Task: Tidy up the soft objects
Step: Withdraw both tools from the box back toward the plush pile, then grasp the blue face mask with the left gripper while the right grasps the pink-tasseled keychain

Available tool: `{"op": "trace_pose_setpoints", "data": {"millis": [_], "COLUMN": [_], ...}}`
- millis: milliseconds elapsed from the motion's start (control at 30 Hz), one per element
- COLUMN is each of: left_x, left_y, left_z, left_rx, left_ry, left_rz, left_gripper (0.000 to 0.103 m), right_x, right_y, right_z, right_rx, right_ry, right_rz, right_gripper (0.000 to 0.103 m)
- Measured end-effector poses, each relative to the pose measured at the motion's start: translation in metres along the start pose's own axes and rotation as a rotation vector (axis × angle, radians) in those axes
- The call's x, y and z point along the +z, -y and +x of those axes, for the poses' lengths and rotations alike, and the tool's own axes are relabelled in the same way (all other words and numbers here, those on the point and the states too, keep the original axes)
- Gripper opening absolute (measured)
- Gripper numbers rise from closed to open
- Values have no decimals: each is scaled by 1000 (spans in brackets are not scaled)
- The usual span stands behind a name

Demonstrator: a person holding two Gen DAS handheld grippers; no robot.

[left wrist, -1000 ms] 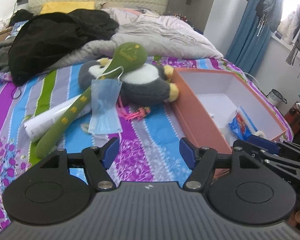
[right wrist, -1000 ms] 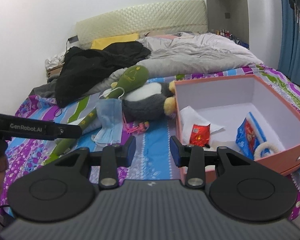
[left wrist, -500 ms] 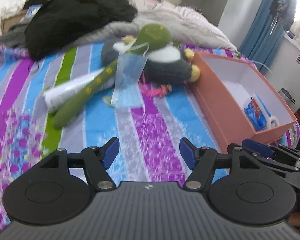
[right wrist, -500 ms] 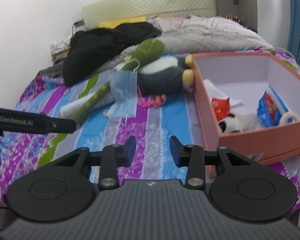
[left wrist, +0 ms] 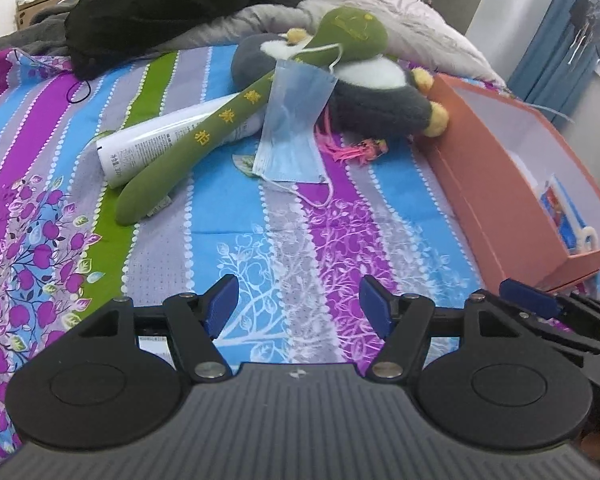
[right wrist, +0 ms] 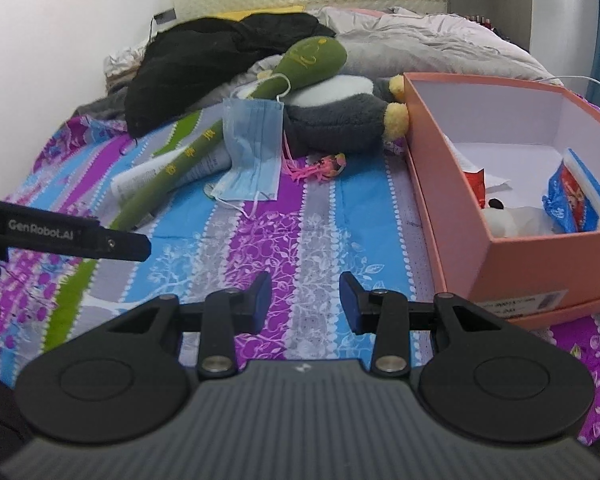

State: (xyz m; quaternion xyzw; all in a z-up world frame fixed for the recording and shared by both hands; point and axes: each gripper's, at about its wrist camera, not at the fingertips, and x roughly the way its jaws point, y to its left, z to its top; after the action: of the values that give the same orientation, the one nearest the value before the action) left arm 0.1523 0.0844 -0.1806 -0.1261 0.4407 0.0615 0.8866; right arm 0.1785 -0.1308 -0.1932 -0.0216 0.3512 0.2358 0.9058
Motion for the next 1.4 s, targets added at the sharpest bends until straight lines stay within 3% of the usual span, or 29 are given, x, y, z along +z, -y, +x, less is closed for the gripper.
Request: {"op": "trace_pose_setpoints", "data": {"millis": [667, 1000, 1100, 1267, 1400], "left_x": [37, 77, 87, 99, 103], "left_y": [-21, -18, -16, -10, -6], "left_z": [99, 150, 165, 180, 193], "left_rx": [7, -10, 11, 34, 53], "left_ry": [-14, 49, 64, 91, 103], "left_rz": [-61, -50, -34, -5, 18], "left_gripper": [72, 72, 83, 83, 83], "right_x": [39, 69, 79, 92, 97], "right_y": [15, 20, 19, 23, 28], "right_z": [105, 151, 165, 181, 199], "right_rx": [-2, -17, -49, -47, -81], "right_ry": [-36, 6, 13, 14, 0], "right_rz": [-29, 3, 12, 54, 68], "right_gripper": [40, 40, 40, 40, 49]}}
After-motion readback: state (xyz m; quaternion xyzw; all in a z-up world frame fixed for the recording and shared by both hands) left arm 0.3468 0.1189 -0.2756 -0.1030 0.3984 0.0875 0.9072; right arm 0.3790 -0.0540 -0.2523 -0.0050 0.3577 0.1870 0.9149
